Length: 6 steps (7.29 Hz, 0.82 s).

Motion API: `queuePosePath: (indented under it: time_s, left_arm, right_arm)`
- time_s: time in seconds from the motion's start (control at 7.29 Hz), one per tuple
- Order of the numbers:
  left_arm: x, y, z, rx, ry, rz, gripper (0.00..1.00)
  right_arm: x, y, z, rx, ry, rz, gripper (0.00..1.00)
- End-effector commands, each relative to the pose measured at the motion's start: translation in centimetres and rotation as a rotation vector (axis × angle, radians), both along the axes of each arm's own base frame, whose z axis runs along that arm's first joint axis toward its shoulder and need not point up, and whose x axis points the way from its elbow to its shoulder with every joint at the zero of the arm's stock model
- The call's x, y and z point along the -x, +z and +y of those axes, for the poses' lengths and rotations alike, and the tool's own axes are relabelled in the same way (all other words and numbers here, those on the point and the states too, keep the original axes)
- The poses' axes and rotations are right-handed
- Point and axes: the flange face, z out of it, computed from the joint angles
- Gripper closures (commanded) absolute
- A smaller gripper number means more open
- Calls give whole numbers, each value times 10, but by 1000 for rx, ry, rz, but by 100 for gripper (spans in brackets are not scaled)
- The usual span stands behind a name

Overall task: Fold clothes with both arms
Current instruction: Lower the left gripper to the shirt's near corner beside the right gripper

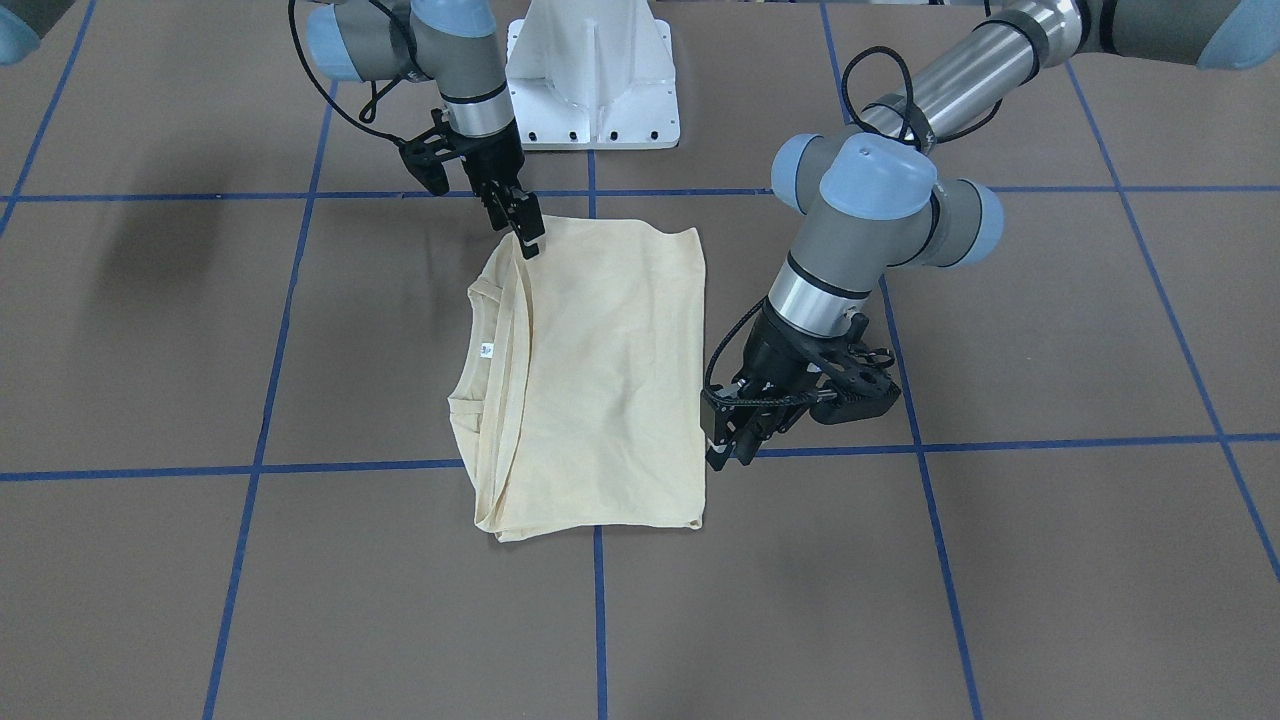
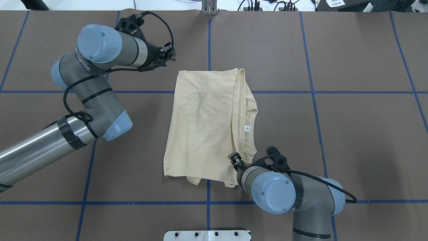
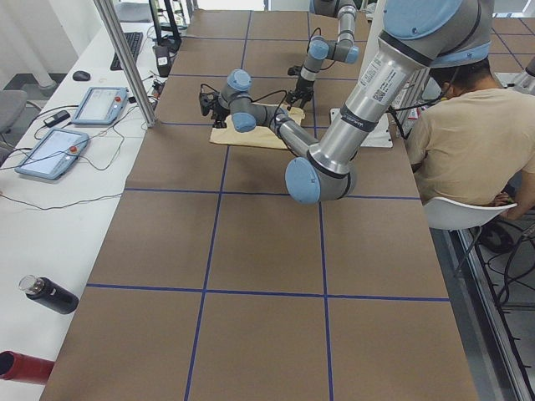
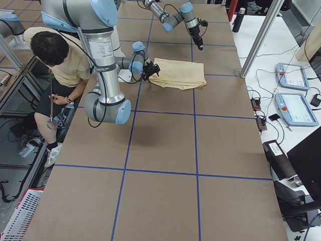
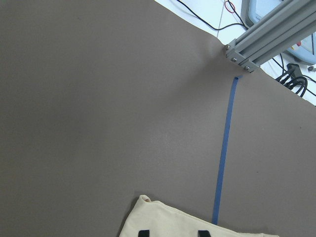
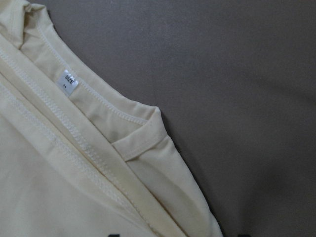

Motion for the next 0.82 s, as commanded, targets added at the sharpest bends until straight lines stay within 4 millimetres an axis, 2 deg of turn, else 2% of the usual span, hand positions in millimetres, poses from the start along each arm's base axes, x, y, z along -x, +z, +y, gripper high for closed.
queuePosePath:
  time_s: [0.0, 0.27, 0.41, 0.55, 0.69]
  left_arm:
    - [0, 1, 0, 1, 0, -1, 56]
    - [0, 1, 0, 1, 0, -1, 56]
    - [0, 1, 0, 1, 0, -1, 56]
    - [0, 1, 0, 1, 0, -1, 56]
    - [1, 1, 0, 1, -2, -1, 56]
  right_arm:
    - [1, 2, -1, 3, 3, 5, 45]
    - [2, 2, 0, 3, 1, 6, 54]
    - [2, 0, -1, 5, 5, 1, 80]
    - [1, -1, -1, 10, 9, -3, 100]
    - [1, -2, -1, 10, 8, -6, 100]
